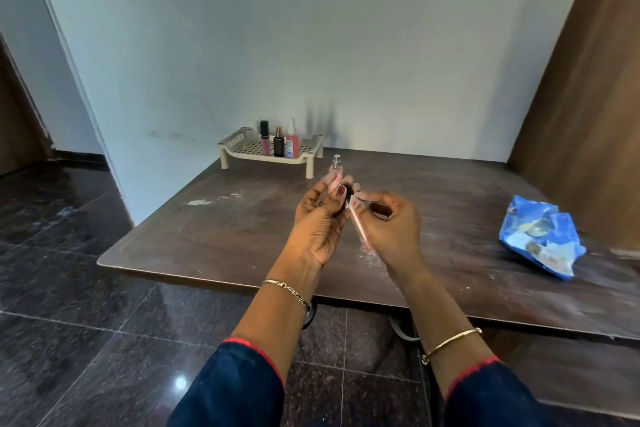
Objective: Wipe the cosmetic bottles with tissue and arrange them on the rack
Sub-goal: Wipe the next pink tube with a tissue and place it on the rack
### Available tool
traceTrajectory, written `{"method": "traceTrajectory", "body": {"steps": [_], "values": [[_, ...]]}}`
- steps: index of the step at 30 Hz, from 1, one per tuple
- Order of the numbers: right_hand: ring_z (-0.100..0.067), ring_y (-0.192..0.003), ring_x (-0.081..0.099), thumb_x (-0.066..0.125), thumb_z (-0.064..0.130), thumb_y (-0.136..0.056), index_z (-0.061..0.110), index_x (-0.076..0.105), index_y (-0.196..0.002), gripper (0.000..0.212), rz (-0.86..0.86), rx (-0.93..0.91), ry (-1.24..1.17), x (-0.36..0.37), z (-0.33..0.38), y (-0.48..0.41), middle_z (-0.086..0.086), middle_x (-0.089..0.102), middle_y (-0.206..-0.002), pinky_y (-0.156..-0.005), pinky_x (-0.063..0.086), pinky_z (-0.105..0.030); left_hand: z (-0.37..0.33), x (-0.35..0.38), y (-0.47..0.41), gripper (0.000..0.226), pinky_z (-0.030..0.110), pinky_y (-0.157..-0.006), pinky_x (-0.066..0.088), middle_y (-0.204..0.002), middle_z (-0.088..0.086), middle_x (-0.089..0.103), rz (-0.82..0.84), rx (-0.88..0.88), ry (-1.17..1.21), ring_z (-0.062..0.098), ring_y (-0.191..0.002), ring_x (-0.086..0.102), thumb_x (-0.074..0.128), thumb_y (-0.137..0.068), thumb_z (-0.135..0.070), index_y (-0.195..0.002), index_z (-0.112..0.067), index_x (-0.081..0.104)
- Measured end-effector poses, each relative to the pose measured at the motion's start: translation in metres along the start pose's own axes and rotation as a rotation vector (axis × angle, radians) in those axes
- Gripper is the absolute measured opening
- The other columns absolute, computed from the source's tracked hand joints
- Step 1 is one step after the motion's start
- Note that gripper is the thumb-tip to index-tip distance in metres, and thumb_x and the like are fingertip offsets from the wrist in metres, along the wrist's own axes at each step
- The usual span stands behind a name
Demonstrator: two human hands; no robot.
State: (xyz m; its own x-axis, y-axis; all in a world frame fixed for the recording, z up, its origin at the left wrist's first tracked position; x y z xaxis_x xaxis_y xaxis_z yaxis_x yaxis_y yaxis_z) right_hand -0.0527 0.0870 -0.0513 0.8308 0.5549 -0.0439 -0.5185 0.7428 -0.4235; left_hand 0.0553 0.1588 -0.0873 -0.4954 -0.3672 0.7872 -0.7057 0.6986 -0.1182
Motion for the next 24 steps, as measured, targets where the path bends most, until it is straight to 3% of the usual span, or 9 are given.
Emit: {"method": "traceTrajectory", "body": {"steps": [5, 9, 12, 15, 19, 22, 24], "values": [[-0.007, -0.078, 0.067, 0.075, 0.018, -0.078, 0.017, 0.071, -0.084, 0.007, 0.056, -0.038, 0.156, -0.011, -0.013, 0.011, 0.005, 0.071, -0.083, -0.068, 0.054, -0.019, 0.008, -0.002, 0.002, 0.019, 0.031, -0.066, 0.06, -0.095, 0.016, 0.071, -0.055, 0.003, 0.071, 0.022, -0.082, 0.072, 0.051, -0.089, 0.008, -0.098, -0.007, 0.061], [-0.014, -0.083, 0.066, 0.077, 0.015, -0.076, 0.018, 0.069, -0.083, 0.011, 0.029, 0.103, 0.132, -0.023, -0.043, 0.031, 0.002, 0.07, -0.088, -0.068, 0.055, -0.021, 0.01, -0.013, 0.001, 0.02, 0.042, -0.086, 0.052, -0.088, 0.016, 0.073, -0.091, -0.008, 0.129, 0.024, -0.082, 0.072, 0.051, -0.087, 0.008, -0.096, -0.008, 0.056], [-0.018, -0.083, 0.066, 0.076, 0.009, -0.076, 0.017, 0.069, -0.081, 0.011, 0.035, 0.174, -0.019, -0.025, -0.048, 0.041, 0.002, 0.072, -0.086, -0.076, 0.054, -0.034, 0.008, -0.014, 0.003, 0.027, 0.04, -0.087, 0.052, -0.09, 0.016, 0.073, -0.075, 0.004, 0.171, 0.023, -0.083, 0.072, 0.056, -0.08, 0.005, -0.105, -0.006, 0.056], [-0.012, -0.083, 0.064, 0.073, 0.004, -0.078, 0.012, 0.07, -0.089, 0.014, 0.062, 0.279, -0.259, -0.019, -0.051, 0.048, 0.002, 0.072, -0.088, -0.077, 0.053, -0.03, 0.005, -0.015, 0.005, 0.027, 0.032, -0.079, 0.056, -0.091, 0.015, 0.072, -0.101, 0.041, 0.218, 0.021, -0.081, 0.072, 0.053, -0.082, 0.004, -0.108, -0.003, 0.059], [-0.001, -0.075, 0.064, 0.072, -0.002, -0.078, 0.004, 0.068, -0.096, 0.019, 0.015, 0.199, -0.252, -0.013, -0.038, 0.054, -0.002, 0.071, -0.088, -0.07, 0.051, -0.015, 0.003, -0.018, 0.01, 0.03, 0.033, -0.089, 0.052, -0.113, 0.017, 0.064, -0.12, 0.079, 0.263, 0.023, -0.1, 0.064, 0.055, -0.081, -0.003, -0.111, -0.003, 0.061], [-0.002, -0.071, 0.065, 0.071, -0.006, -0.077, 0.005, 0.069, -0.092, 0.019, -0.094, 0.145, -0.198, -0.016, -0.034, 0.054, -0.003, 0.071, -0.083, -0.069, 0.051, -0.016, 0.021, -0.009, 0.021, 0.029, 0.031, -0.09, 0.051, -0.108, 0.014, 0.067, -0.074, 0.005, 0.116, 0.018, -0.089, 0.069, 0.051, -0.09, -0.009, -0.118, 0.0, 0.057], [-0.008, -0.075, 0.068, 0.072, -0.007, -0.075, 0.016, 0.07, -0.085, 0.024, -0.133, 0.102, -0.152, -0.018, -0.034, 0.054, 0.001, 0.072, -0.08, -0.071, 0.053, -0.019, 0.032, -0.008, 0.027, 0.027, 0.033, -0.095, 0.048, -0.105, 0.012, 0.07, -0.09, -0.03, 0.04, 0.017, -0.092, 0.07, 0.047, -0.094, -0.008, -0.117, 0.0, 0.057]]}}
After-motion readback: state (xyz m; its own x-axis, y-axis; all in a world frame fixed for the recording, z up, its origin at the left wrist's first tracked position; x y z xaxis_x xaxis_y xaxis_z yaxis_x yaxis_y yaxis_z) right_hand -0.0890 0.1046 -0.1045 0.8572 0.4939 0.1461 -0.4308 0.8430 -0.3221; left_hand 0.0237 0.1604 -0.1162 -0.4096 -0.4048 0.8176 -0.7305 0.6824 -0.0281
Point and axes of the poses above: each hand's wrist, its own y-axis away from the middle knuckle, its own x-axis out of the palm, z = x × y, the point moved 10 cm from there along -y, towards the middle knuckle
